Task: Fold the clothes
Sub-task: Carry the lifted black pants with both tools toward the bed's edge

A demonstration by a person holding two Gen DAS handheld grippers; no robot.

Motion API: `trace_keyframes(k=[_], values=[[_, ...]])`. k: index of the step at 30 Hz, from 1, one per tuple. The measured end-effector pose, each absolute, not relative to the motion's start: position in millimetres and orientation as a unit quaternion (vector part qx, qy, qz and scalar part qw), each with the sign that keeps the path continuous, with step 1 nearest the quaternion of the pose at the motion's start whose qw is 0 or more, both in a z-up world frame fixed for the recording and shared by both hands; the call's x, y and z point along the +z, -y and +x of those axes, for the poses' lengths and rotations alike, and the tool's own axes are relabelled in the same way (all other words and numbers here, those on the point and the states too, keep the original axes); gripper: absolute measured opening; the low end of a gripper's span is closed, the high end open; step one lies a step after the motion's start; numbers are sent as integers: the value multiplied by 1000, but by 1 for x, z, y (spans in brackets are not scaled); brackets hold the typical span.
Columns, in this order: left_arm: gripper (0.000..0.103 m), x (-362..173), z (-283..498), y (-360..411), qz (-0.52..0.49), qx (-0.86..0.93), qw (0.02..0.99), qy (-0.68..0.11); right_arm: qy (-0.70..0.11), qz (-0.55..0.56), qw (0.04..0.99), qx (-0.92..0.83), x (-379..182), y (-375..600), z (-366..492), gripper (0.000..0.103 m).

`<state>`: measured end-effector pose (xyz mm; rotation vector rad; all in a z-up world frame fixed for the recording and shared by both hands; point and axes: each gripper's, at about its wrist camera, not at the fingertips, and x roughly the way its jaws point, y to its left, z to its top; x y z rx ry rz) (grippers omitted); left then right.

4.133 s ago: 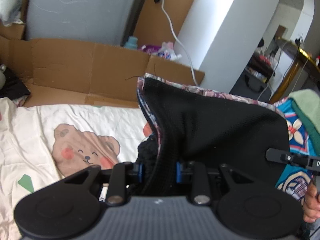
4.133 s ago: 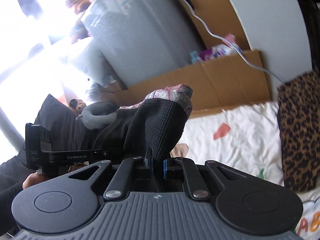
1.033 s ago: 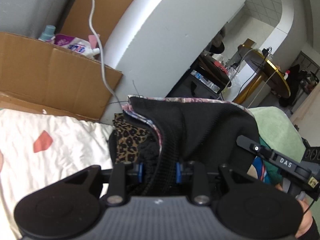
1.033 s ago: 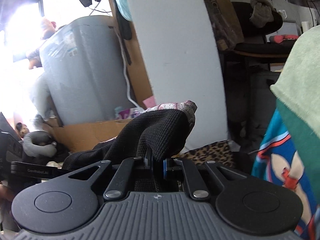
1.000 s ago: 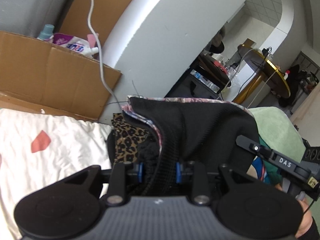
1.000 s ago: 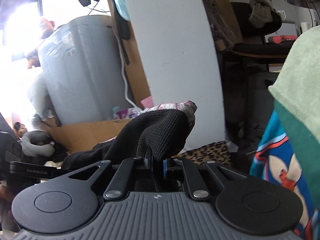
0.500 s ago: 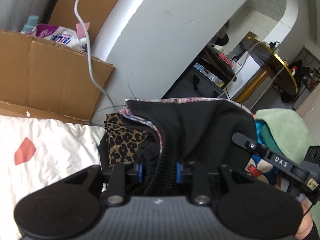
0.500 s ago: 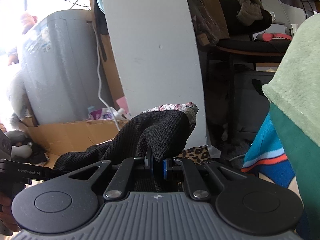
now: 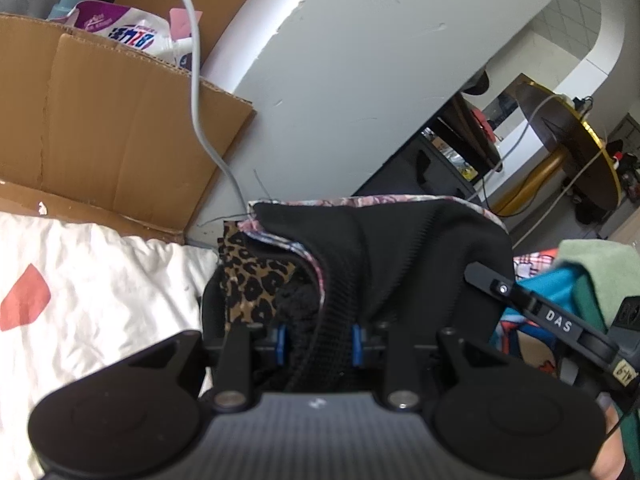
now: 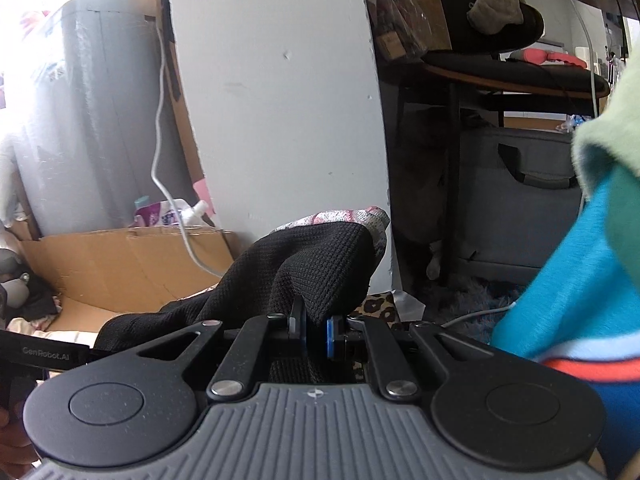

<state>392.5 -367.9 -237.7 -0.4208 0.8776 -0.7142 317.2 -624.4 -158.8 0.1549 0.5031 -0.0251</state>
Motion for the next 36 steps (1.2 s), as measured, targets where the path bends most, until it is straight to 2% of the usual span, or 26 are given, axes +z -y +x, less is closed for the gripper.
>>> trace_keyframes(k=[21,36], values=[[31,-270,447,375,-209,-303,826,-426,-258,74,963,-16,-203,642,412,8],[34,-315,482,382,-213,-288,815,-455,-307,62,949,-36,-248,659,461,8]])
